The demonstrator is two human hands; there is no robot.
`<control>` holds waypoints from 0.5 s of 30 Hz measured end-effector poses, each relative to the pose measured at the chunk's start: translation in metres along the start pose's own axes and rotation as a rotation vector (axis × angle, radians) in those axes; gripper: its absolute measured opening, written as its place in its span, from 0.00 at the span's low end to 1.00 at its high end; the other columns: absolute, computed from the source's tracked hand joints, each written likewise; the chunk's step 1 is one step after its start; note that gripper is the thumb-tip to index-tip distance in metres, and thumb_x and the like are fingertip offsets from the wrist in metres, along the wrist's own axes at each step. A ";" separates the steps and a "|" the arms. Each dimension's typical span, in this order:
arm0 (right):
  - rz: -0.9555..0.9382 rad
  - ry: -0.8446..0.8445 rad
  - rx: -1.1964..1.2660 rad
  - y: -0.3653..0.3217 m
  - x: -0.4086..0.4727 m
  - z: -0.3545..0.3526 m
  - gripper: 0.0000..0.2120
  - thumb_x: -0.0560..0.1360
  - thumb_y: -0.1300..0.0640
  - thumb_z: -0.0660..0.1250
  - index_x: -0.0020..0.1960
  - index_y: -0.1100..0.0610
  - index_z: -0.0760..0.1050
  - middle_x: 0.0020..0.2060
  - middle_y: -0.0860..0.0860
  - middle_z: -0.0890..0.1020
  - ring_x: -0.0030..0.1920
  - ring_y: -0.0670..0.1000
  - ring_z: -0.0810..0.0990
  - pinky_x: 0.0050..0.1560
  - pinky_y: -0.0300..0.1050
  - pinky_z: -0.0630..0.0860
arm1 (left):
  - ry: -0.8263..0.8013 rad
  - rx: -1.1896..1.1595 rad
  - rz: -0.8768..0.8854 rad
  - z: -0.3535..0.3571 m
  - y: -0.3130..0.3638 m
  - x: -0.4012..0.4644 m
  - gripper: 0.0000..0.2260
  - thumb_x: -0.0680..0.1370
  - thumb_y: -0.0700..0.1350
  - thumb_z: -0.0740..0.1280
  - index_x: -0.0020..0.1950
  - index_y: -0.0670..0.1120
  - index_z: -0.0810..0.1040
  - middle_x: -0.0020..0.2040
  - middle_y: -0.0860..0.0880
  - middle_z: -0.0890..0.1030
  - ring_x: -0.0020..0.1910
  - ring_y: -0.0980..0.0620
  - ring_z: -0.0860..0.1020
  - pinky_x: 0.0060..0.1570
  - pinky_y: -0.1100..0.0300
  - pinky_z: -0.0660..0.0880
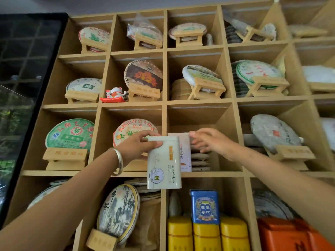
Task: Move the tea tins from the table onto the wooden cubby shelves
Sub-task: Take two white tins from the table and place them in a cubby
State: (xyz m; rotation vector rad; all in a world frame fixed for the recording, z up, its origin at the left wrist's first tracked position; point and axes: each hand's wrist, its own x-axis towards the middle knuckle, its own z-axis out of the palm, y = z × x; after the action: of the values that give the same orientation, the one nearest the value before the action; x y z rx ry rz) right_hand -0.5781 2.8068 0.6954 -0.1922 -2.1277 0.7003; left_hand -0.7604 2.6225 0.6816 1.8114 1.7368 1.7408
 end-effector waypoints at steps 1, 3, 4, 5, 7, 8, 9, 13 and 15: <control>0.032 -0.091 0.005 0.000 -0.008 0.006 0.20 0.71 0.39 0.67 0.57 0.50 0.74 0.53 0.51 0.82 0.53 0.49 0.82 0.51 0.43 0.79 | 0.004 -0.006 0.013 0.003 0.003 0.000 0.11 0.75 0.44 0.70 0.56 0.48 0.77 0.52 0.44 0.83 0.48 0.50 0.84 0.41 0.59 0.81; 0.089 -0.199 -0.016 0.001 -0.018 0.020 0.25 0.69 0.40 0.70 0.61 0.51 0.71 0.55 0.51 0.81 0.54 0.49 0.82 0.54 0.45 0.80 | 0.014 -0.008 0.033 0.010 0.008 0.001 0.09 0.75 0.44 0.70 0.54 0.49 0.77 0.52 0.44 0.83 0.48 0.50 0.83 0.40 0.59 0.81; 0.097 -0.209 -0.034 0.002 -0.020 0.025 0.27 0.69 0.41 0.72 0.63 0.51 0.70 0.55 0.50 0.81 0.53 0.49 0.82 0.55 0.47 0.80 | 0.017 -0.002 0.041 0.013 0.010 0.002 0.09 0.75 0.44 0.70 0.54 0.49 0.77 0.53 0.44 0.82 0.49 0.50 0.83 0.40 0.59 0.81; 0.097 -0.202 -0.033 0.003 -0.021 0.029 0.28 0.69 0.43 0.73 0.64 0.52 0.69 0.55 0.50 0.82 0.53 0.48 0.83 0.56 0.49 0.80 | 0.016 0.008 0.051 0.016 0.013 0.002 0.09 0.75 0.45 0.70 0.54 0.50 0.77 0.53 0.44 0.82 0.49 0.50 0.83 0.41 0.59 0.81; 0.091 -0.178 0.018 0.002 -0.023 0.030 0.26 0.70 0.47 0.74 0.63 0.52 0.69 0.54 0.50 0.82 0.52 0.48 0.84 0.55 0.51 0.81 | 0.011 0.023 0.068 0.021 0.018 0.003 0.11 0.75 0.45 0.70 0.56 0.50 0.77 0.54 0.44 0.81 0.50 0.50 0.83 0.40 0.59 0.81; 0.090 -0.173 0.049 0.001 -0.024 0.028 0.25 0.70 0.49 0.74 0.63 0.53 0.69 0.54 0.50 0.82 0.52 0.48 0.84 0.55 0.51 0.81 | 0.012 0.019 0.074 0.023 0.020 0.003 0.12 0.75 0.45 0.70 0.58 0.51 0.76 0.54 0.44 0.81 0.49 0.50 0.83 0.40 0.59 0.81; 0.090 -0.174 0.076 0.000 -0.025 0.024 0.24 0.71 0.51 0.74 0.63 0.53 0.69 0.54 0.51 0.82 0.53 0.48 0.84 0.55 0.50 0.81 | 0.016 0.000 0.078 0.025 0.022 0.003 0.15 0.75 0.45 0.70 0.60 0.52 0.74 0.54 0.45 0.81 0.49 0.51 0.83 0.39 0.60 0.81; 0.069 -0.137 0.126 -0.003 -0.028 0.011 0.24 0.71 0.54 0.74 0.64 0.55 0.69 0.56 0.51 0.82 0.54 0.49 0.83 0.55 0.50 0.81 | 0.052 -0.086 0.090 0.025 0.023 0.005 0.25 0.72 0.53 0.71 0.67 0.57 0.69 0.58 0.46 0.79 0.55 0.50 0.80 0.51 0.52 0.80; 0.066 -0.089 0.142 -0.002 -0.029 0.003 0.23 0.72 0.55 0.72 0.64 0.55 0.70 0.55 0.51 0.82 0.54 0.49 0.83 0.53 0.49 0.81 | 0.061 -0.081 0.058 0.023 0.021 0.006 0.27 0.69 0.56 0.73 0.66 0.57 0.69 0.60 0.48 0.77 0.58 0.49 0.78 0.57 0.48 0.76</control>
State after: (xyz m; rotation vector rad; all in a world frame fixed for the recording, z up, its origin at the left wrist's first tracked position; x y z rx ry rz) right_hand -0.5623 2.7932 0.6756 -0.1574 -2.1540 0.9100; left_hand -0.7324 2.6329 0.6919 1.8116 1.6241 1.8786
